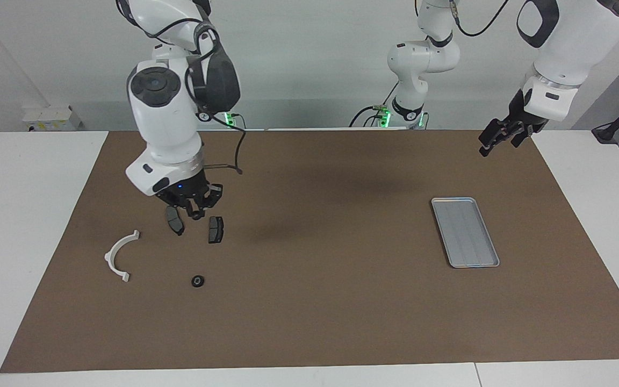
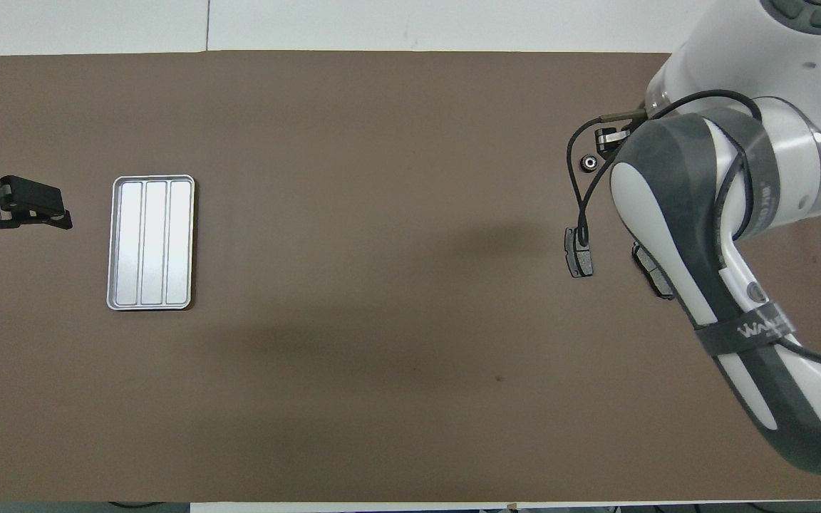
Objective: Place bearing gear from tray to pile
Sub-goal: 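Carry the bearing with the right gripper beside the first bearing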
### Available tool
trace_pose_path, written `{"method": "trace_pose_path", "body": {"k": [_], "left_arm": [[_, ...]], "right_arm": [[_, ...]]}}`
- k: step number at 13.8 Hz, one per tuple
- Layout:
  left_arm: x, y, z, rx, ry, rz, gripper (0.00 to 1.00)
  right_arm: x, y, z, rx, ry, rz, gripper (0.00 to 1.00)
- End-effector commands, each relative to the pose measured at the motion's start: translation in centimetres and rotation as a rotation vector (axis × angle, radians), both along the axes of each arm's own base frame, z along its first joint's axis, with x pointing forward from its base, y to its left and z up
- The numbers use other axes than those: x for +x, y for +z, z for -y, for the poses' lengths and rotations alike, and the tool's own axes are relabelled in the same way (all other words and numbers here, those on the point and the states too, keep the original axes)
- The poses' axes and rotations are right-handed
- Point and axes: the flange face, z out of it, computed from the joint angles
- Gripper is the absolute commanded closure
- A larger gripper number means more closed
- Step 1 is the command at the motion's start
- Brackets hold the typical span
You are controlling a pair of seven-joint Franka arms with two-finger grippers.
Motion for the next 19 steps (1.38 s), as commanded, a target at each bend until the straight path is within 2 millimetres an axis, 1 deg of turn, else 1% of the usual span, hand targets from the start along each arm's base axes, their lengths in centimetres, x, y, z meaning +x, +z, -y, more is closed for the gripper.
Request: {"method": "trace_pose_path", "body": {"k": [1, 2, 3, 4, 5, 6, 8, 9, 10, 11, 13, 15, 17, 18, 19], "left_arm": [[0.1, 0.2, 0.1, -0.011, -0.004, -0.01, 0.0], [0.1, 0.2, 0.1, -0.011, -0.004, -0.01, 0.0], [0.0, 0.0, 0.1, -0.012, -0.004, -0.018, 0.0], [-0.1, -0.2, 0.1, -0.012, -0.002, -0.021, 0.0], [-0.1, -0.3, 0.0, -0.012, -0.001, -0.023, 0.0], [-0.1, -0.3, 0.1, -0.011, -0.002, -0.023, 0.0], [-0.1, -0.3, 0.0, -0.011, -0.001, -0.023, 0.0], [-0.1, -0.3, 0.0, -0.011, -0.001, -0.023, 0.0], [-0.1, -0.3, 0.0, -0.011, -0.001, -0.024, 0.0], [-0.1, -0.3, 0.1, -0.012, -0.002, -0.023, 0.0], [-0.1, -0.3, 0.0, -0.011, -0.001, -0.023, 0.0], [-0.1, -0.2, 0.0, -0.011, -0.001, -0.021, 0.0], [-0.1, -0.3, 0.0, -0.011, -0.001, -0.023, 0.0], [-0.1, -0.3, 0.0, -0.011, -0.001, -0.023, 0.0], [-0.1, -0.3, 0.0, -0.012, -0.001, -0.023, 0.0]], "right_arm": [[0.4, -3.7, 2.9, 0.015, 0.063, 0.018, 1.0], [0.5, -5.3, 3.6, 0.017, 0.069, 0.028, 1.0], [0.7, -7.5, 4.7, 0.018, 0.065, 0.041, 1.0], [0.8, -9.4, 5.5, 0.019, 0.062, 0.06, 1.0], [1.1, -11.9, 5.9, 0.022, 0.07, 0.079, 1.0], [1.5, -14.2, 7.0, 0.021, 0.066, 0.101, 1.0], [2.0, -16.8, 8.0, 0.018, 0.059, 0.099, 1.0], [2.5, -18.0, 8.8, 0.018, 0.079, 0.116, 1.0], [2.7, -19.2, 10.3, 0.017, 0.081, 0.12, 1.0], [2.9, -19.9, 11.1, 0.017, 0.079, 0.13, 1.0], [3.2, -21.3, 11.5, 0.019, 0.077, 0.138, 1.0], [3.2, -22.0, 11.4, 0.022, 0.074, 0.137, 1.0], [3.3, -22.3, 12.3, 0.023, 0.065, 0.152, 1.0], [3.3, -22.8, 12.3, 0.023, 0.067, 0.147, 1.0], [3.3, -22.9, 12.4, 0.023, 0.071, 0.147, 1.0]]}}
